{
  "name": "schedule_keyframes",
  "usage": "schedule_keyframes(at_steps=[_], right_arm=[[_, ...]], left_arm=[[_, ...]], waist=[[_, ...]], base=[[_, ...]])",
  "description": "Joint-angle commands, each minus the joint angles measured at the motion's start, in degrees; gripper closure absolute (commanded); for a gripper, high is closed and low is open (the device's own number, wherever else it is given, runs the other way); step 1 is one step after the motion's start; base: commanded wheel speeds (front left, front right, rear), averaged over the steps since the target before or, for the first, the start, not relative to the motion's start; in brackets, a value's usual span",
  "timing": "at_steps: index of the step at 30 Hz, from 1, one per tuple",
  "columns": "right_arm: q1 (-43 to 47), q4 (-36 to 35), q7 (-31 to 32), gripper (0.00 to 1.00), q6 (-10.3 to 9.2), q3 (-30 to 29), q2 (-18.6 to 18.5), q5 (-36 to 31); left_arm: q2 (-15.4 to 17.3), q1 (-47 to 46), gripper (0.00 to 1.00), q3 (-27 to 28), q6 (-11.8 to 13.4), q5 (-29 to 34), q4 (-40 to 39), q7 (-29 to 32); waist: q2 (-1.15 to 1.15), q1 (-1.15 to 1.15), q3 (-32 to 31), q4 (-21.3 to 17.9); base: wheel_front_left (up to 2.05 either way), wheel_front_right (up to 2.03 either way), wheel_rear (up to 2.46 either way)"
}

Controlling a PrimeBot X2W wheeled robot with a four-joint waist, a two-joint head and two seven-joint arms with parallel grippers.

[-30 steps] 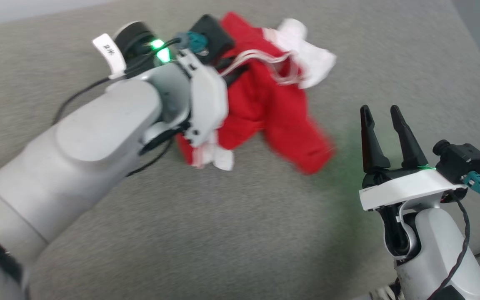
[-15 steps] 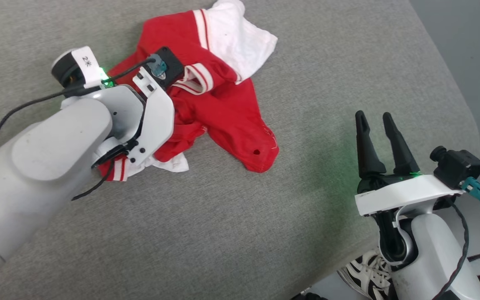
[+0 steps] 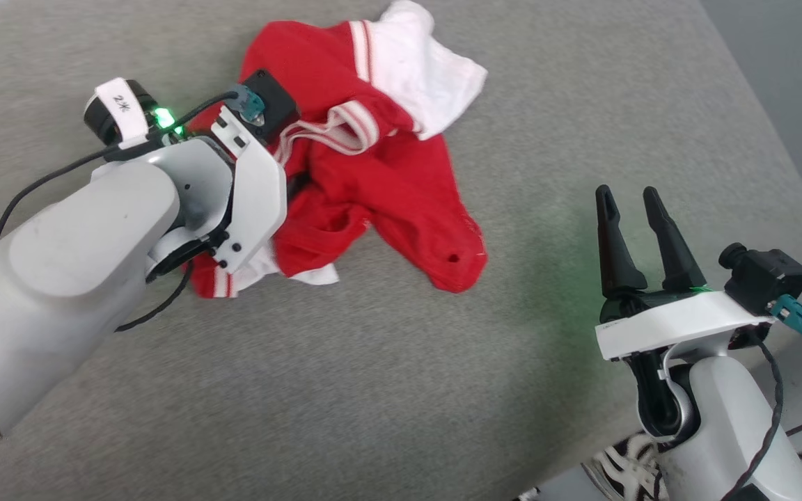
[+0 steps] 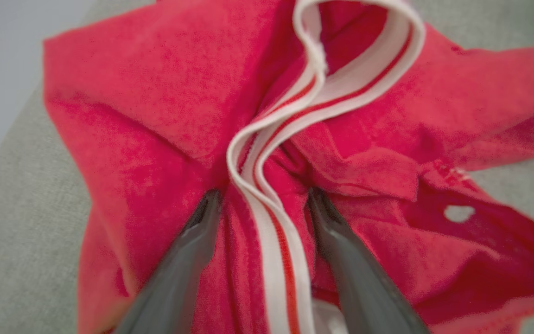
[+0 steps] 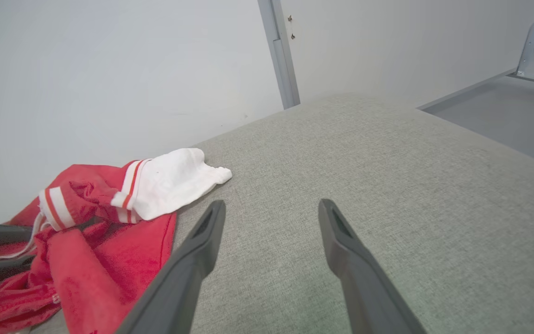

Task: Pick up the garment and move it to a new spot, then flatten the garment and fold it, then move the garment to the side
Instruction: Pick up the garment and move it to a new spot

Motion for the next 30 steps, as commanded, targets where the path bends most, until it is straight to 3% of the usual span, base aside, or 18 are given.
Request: schedule_keyframes(at_steps=[1, 8, 14, 22, 25, 30], right_arm=[[-0.09, 0.14, -0.05, 0.0, 0.0, -0.15, 0.06, -0.66], [-0.07, 0.98, -0.05, 0.0, 0.0, -2.75, 0.02, -6.95], [1.42, 2.49, -0.05, 0.0, 0.0, -5.47, -0.01, -12.34], [3.99, 3.71, -0.05, 0.0, 0.0, -8.28, -2.08, -15.15], [5.36, 4.0, -0.05, 0.0, 0.0, -8.93, -3.05, -15.33], [8.24, 4.39, -0.05, 0.0, 0.0, -9.5, -4.36, -15.38]], left_arm=[[-0.16, -0.82, 0.0, -0.12, 0.17, -1.14, 0.05, -1.35], [-2.14, 0.98, 0.0, -0.1, 0.17, -6.21, -0.17, -14.14], [-3.26, 8.24, 0.0, 1.67, 0.17, -12.88, 4.1, -26.92], [-5.49, 22.42, 0.0, 6.34, 0.17, -20.4, 11.33, -34.72], [-6.35, 26.66, 0.0, 12.26, 0.78, -20.09, 12.23, -35.07], [-7.0, 38.14, 0.0, 28.64, 2.98, -13.06, 10.05, -35.1]], waist=[[0.0, 0.0, -1.51, 2.04], [0.0, 0.0, -5.93, 8.27], [0.0, 0.0, -10.26, 13.55], [0.0, 0.0, -14.9, 21.16], [0.0, 0.0, -16.15, 23.8], [0.0, 0.0, -18.32, 27.26]], base=[[0.0, 0.0, 0.0], [0.0, 0.0, 0.0], [0.0, 0.0, 0.0], [0.0, 0.0, 0.0], [0.0, 0.0, 0.0], [0.0, 0.0, 0.0]])
